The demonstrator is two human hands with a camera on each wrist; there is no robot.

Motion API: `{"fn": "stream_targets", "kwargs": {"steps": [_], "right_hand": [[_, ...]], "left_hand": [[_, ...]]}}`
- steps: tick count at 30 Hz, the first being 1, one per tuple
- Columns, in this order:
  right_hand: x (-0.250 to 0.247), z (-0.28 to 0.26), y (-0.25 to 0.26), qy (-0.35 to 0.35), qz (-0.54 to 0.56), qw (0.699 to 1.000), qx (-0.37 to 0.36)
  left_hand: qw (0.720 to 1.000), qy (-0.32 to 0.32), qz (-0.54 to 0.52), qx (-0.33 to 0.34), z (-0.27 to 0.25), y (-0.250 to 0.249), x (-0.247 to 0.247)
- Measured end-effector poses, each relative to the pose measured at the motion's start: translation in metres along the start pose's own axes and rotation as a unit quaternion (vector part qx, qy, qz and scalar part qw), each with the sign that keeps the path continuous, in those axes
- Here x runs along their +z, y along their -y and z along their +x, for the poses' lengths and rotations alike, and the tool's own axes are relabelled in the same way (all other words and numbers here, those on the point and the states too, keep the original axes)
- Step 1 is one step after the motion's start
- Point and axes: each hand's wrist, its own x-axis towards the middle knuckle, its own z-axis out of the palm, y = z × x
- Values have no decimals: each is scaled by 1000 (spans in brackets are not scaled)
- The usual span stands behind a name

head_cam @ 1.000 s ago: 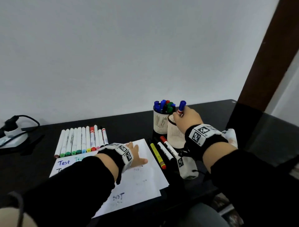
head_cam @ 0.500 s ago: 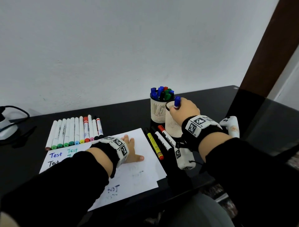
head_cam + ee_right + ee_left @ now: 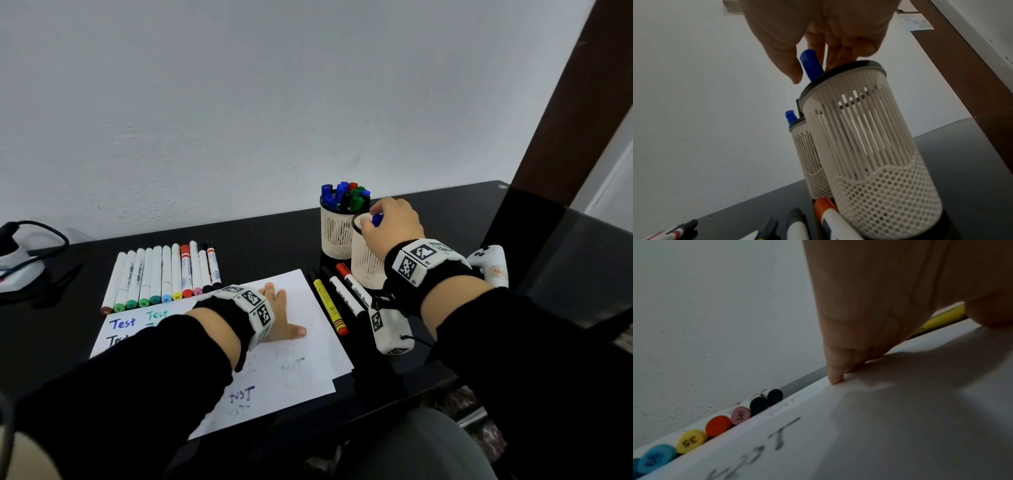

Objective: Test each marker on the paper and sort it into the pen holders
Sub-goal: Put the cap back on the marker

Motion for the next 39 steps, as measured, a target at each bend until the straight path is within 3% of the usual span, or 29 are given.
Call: {"fn": "stream_targets", "kwargs": {"steps": [8,19,25,29,34,39], "right_hand": [[-5,-8,26,3,-44,998,-52],[29,-28,111,116,-65,982,-131],[73,-37,156,182,-59,968,-166],[108,-39,183,240,-111,946,-186],[155,-31,196,307,-147,929,-143],[191,-11,187,323,-189,924,-84]], "left_hand": [[999,0,32,2,-8,11,-3],[999,4,43,-11,-48,70,2],[998,64,-24,-15,-65,121,18],[997,68,-25,-18,-74,139,24],[998,37,-56,13,-77,150,33],[997,44,-59,25,-75,152,35]]}}
